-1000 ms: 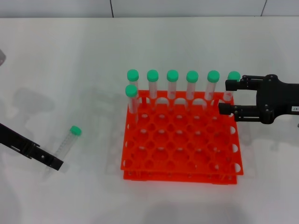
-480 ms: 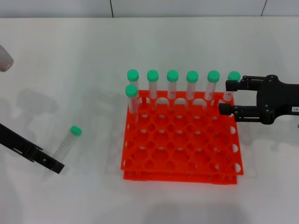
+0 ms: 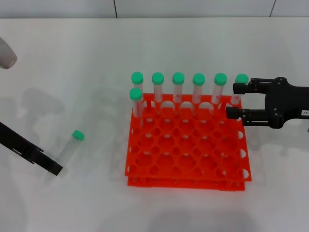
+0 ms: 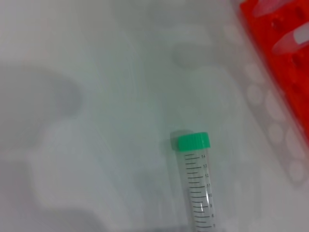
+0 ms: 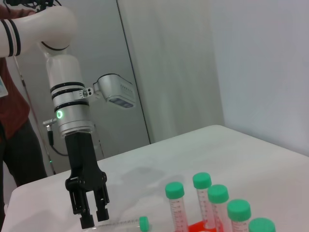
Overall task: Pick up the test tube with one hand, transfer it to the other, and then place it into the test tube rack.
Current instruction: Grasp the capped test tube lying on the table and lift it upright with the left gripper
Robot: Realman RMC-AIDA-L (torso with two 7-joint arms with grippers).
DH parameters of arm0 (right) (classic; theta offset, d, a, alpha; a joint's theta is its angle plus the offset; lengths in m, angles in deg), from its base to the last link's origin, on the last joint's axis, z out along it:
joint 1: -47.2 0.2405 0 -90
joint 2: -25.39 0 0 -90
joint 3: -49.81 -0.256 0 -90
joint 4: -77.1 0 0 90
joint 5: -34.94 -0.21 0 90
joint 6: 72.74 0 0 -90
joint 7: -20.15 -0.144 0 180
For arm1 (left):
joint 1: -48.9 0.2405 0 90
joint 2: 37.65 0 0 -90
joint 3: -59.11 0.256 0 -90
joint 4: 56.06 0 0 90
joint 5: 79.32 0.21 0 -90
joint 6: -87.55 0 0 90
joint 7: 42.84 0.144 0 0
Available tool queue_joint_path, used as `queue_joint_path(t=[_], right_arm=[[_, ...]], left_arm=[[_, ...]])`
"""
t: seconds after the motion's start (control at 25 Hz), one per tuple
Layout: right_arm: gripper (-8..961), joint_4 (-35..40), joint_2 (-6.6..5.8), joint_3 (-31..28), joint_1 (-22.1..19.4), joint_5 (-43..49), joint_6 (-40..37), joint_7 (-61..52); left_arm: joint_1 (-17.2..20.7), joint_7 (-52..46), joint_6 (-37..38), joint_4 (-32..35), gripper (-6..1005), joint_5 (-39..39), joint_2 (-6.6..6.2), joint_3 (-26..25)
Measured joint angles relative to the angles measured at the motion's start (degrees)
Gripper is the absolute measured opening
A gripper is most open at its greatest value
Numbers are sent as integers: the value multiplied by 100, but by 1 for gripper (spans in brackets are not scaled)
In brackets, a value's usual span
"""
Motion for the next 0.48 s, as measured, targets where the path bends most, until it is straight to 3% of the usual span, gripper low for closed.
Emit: queue_joint_path(t=[0.48], right_arm=[[703, 2, 0, 0, -15, 0, 4, 10]], left_arm=[[-118, -29, 10, -7, 582, 95, 42, 170]])
